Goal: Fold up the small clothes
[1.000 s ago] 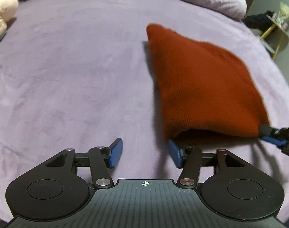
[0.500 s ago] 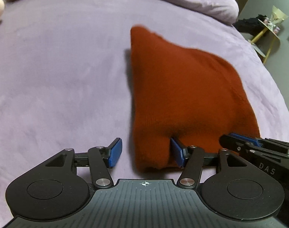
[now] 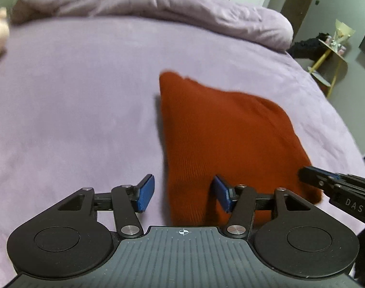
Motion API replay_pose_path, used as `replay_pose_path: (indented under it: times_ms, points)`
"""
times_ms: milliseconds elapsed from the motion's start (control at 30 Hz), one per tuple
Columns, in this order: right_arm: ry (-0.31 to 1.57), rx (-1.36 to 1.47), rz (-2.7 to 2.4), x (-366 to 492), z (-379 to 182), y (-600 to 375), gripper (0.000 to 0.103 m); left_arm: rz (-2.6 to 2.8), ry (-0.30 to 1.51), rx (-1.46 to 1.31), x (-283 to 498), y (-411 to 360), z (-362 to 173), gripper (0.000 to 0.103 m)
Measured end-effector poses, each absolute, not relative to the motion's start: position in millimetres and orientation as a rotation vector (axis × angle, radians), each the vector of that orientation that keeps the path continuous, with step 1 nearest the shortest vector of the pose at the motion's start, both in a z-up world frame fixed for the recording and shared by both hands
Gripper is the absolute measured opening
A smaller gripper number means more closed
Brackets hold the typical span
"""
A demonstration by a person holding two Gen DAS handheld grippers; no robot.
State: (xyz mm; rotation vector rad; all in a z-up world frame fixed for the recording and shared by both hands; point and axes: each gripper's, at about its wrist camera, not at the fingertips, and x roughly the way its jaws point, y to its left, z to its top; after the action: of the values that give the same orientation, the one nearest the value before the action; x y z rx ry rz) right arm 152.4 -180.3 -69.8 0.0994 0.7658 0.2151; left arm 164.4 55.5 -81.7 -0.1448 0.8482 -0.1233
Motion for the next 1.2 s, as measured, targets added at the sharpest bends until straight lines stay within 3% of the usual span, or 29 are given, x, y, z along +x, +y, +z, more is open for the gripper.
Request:
replay_pose_path:
  times_ms: [200,300,433,500,567,633,767,867,1033,1200]
  points:
    - [0.821,-0.124,0.181,161.1,-95.2,-168.9,0.009,-0.147,0.914,-0.039,172.5,35.7,-107.0,0.071]
    - [0.819,-0.128,0.188,162.7,-96.2,-169.4,0.009,-0.131,0.952,-0.147,174.2,50.2,-120.5,0.082]
    - [0.861,-0.077,0.171,158.2,-80.5,-170.7,0.01,-0.117,0.982,-0.217,163.6,61.4,-108.9,0.082]
    - [0.902,-0.039,0.148,146.1,-69.3,-167.5,0.016,-0.114,0.973,-0.147,147.6,54.3,-96.6,0.082]
    - [0.953,0.007,0.143,134.0,-66.8,-166.2,0.037,-0.108,0.963,-0.089,127.5,47.4,-88.2,0.081]
    - [1.028,0.042,0.124,118.5,-71.5,-163.9,0.047,-0.083,0.972,-0.056,107.3,43.6,-86.1,0.081]
    - [1.12,0.078,0.119,100.5,-76.4,-162.9,0.051,-0.037,1.016,-0.045,80.7,39.2,-84.4,0.081]
    - [1.098,0.082,0.126,95.5,-62.8,-160.9,0.067,0.022,1.026,-0.027,80.7,42.3,-76.1,0.081]
    - [1.027,0.026,0.091,94.3,-32.6,-151.6,0.085,0.08,1.002,-0.005,85.8,43.9,-57.4,0.087]
    - [1.041,0.051,0.073,103.2,-21.9,-150.0,0.086,0.03,1.02,-0.052,91.7,42.9,-49.3,0.087]
